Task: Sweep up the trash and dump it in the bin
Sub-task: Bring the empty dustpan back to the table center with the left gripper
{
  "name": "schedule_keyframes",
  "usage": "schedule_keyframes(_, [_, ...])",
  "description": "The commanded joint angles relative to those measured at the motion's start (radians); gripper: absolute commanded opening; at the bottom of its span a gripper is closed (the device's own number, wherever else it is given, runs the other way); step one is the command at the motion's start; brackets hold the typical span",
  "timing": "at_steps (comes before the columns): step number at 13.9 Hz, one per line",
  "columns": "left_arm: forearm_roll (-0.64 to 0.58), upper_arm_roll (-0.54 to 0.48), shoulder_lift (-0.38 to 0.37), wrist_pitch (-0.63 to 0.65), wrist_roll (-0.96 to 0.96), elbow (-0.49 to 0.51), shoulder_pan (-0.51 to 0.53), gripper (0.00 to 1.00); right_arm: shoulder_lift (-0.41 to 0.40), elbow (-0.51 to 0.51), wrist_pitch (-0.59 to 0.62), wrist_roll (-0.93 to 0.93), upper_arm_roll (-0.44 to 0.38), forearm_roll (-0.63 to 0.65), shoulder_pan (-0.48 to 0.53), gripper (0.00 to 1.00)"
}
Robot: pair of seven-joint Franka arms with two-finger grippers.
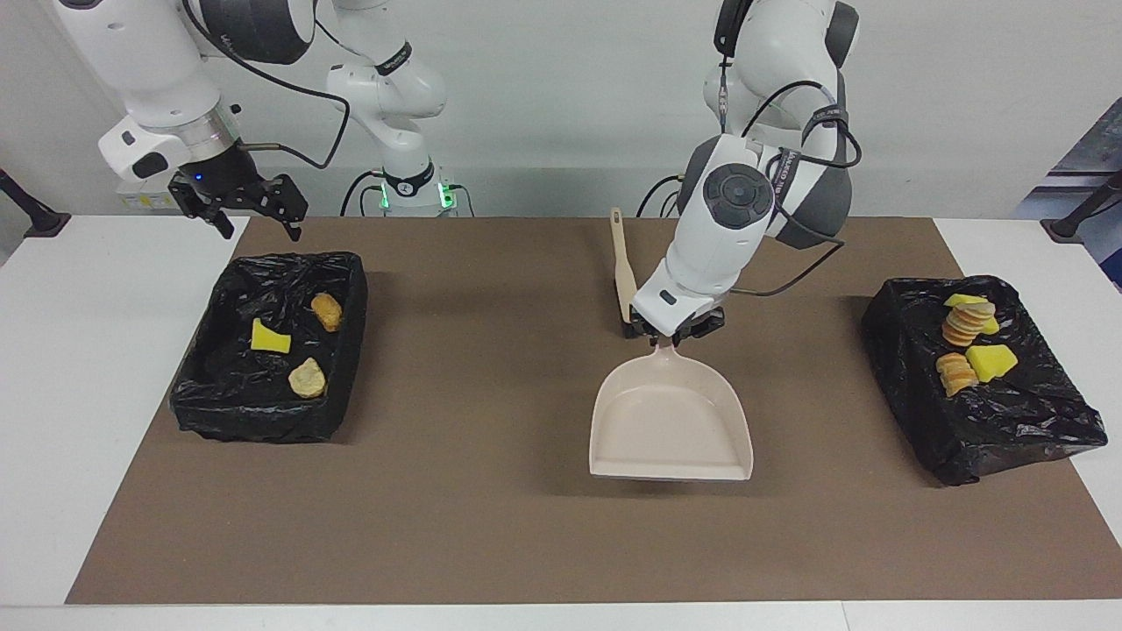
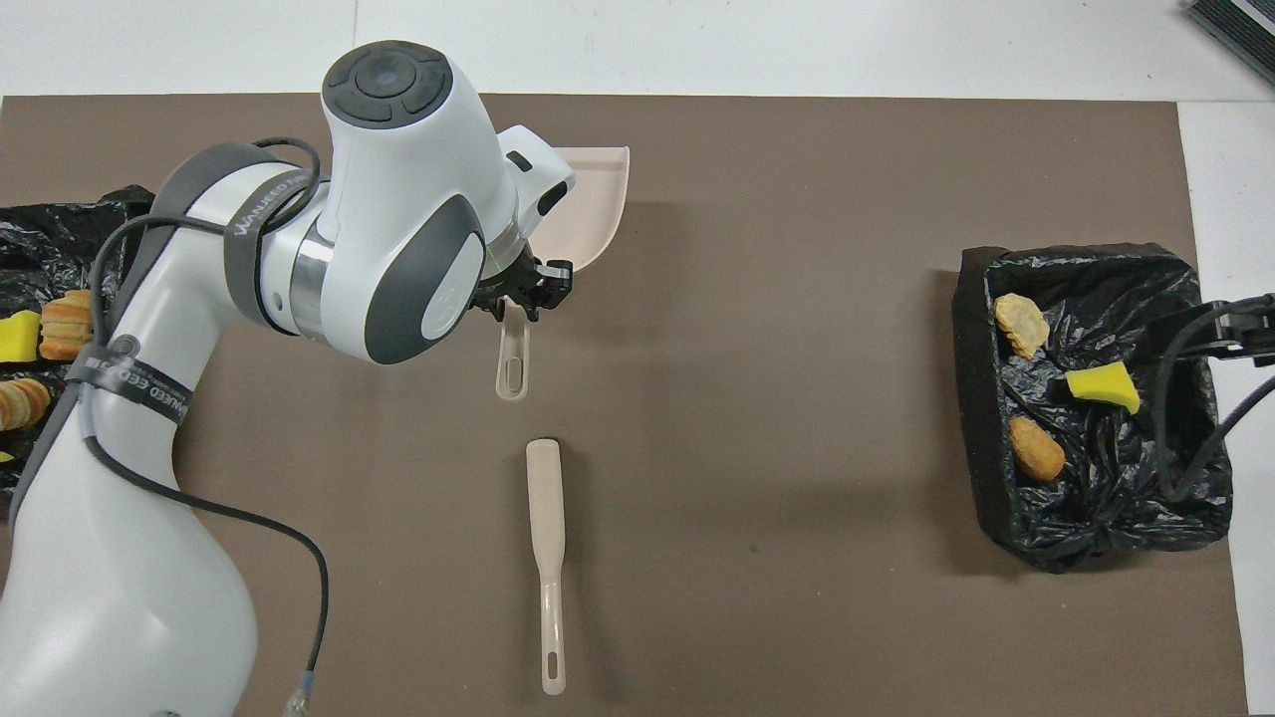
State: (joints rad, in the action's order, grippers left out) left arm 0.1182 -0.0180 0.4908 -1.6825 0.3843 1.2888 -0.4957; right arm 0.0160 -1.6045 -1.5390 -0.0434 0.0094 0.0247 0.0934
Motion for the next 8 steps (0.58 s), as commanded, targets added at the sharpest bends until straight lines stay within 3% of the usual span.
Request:
schedule_keyframes(1, [0.018, -0.017, 0.047, -0.036, 0.019, -0.016, -0.027, 0.0, 0.004, 0.0, 0.004, 0.033, 0.004, 0.012, -0.009, 1.0])
schedule_keyframes(8, [0.014, -0.016, 0.13, -0.074, 0.007, -0.008, -0.044, 0.0, 0.004, 0.0, 0.0, 0.033, 0.004, 0.009, -0.008, 1.0])
